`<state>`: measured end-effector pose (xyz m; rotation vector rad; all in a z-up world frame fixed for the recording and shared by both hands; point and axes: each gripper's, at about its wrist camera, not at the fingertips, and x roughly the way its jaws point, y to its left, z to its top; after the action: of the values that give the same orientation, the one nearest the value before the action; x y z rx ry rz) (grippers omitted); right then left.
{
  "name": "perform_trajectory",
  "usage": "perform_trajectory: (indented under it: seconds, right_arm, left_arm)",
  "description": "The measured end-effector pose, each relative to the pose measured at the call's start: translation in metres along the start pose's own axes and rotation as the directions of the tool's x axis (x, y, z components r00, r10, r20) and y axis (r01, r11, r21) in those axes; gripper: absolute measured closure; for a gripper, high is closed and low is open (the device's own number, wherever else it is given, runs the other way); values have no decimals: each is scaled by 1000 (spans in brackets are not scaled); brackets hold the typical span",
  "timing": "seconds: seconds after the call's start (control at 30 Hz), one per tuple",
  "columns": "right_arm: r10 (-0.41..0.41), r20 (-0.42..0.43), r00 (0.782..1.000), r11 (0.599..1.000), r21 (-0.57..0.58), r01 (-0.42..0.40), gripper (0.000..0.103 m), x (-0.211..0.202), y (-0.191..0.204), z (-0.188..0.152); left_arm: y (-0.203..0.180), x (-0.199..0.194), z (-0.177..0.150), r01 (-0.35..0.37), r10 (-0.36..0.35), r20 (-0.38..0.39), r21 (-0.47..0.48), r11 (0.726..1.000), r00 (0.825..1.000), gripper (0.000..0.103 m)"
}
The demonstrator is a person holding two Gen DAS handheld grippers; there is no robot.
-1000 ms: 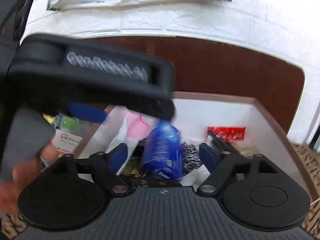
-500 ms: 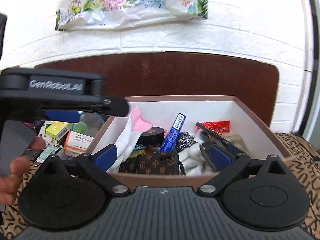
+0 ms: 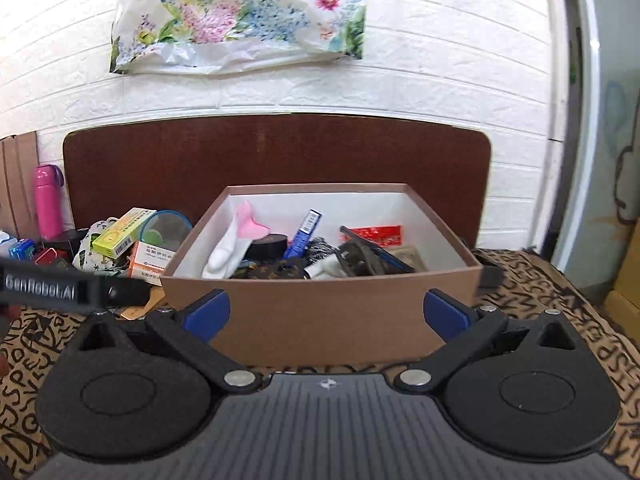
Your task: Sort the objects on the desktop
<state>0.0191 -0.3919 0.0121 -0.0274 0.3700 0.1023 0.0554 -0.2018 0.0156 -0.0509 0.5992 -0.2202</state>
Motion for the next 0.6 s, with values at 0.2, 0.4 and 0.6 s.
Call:
perform_trajectory:
  seconds: [0.2,0.4,0.6]
  right_arm:
    - [-12,2,1000,1000,3,12,1,-18,-6,-10]
    - [-33,-1,999,999,22,33,1,-27,-12,-17]
    - [-45,-6,999,999,25,45,1,-29,-15,-20]
  left_arm:
    - [-12,-15,-13,-1,1,-8,53,999,1000,0]
    - [-22,-18,-17,13,-11,-31,82,997,999,0]
    - [-26,-13,-22,40,-34,-76,77,996,997,0]
